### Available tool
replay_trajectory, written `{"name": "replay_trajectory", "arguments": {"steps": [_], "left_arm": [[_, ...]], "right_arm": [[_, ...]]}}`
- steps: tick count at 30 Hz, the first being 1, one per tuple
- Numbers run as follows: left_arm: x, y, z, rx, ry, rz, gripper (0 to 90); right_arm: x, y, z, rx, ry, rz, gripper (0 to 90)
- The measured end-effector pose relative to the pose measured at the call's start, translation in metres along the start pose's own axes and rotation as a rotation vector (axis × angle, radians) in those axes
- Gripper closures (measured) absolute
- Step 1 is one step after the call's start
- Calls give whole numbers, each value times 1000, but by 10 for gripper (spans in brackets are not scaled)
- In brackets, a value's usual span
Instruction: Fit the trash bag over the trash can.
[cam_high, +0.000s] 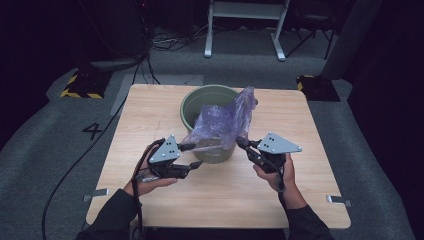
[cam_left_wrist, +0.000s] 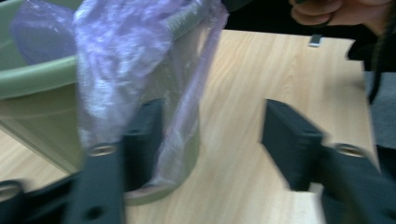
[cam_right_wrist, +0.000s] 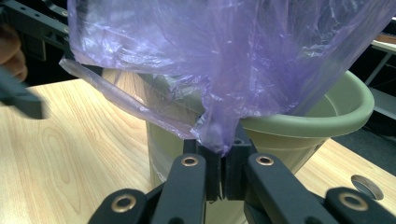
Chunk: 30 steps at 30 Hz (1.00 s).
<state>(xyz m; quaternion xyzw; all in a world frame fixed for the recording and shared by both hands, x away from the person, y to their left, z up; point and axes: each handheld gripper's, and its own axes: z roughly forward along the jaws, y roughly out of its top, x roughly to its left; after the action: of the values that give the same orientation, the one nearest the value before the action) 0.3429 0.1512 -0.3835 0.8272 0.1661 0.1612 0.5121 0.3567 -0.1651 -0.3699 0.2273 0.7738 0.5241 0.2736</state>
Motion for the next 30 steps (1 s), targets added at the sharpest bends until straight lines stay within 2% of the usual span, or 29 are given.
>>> {"name": "replay_trajectory", "arguments": {"steps": [2,4,10,16,19,21,23,24,26,28,30], "left_arm": [[-2,0,-5,-16,8,-10,257],[-3,-1,-10,-29,10,-16,216],[0,-4,-22,-38,38,-35,177],[10,-12,-37,-45,85,-68,174],[17,-12,-48,-69,104,-90,175],[21,-9,-54,-91,116,-102,175],[24,-1,-59,-110,128,-88,175],[25,2,-59,-116,120,-92,172],[27,12,-58,-126,124,-81,173],[31,23,-54,-124,109,-72,171],[33,33,-48,-108,105,-50,170]], "right_arm": [[0,-1,0,-4,-5,-1,887],[0,-1,0,-6,-9,-2,890],[0,0,0,-10,-19,-9,894],[-2,-1,-2,-9,-27,-7,894],[-2,-1,-2,-6,-24,-12,894],[-1,-1,-1,-4,-22,-15,893],[0,-1,0,1,-19,-21,893],[0,-1,0,5,-20,-26,892],[1,-1,1,7,-17,-26,892],[1,-1,1,7,-14,-28,891],[1,-1,2,10,-12,-29,890]]}}
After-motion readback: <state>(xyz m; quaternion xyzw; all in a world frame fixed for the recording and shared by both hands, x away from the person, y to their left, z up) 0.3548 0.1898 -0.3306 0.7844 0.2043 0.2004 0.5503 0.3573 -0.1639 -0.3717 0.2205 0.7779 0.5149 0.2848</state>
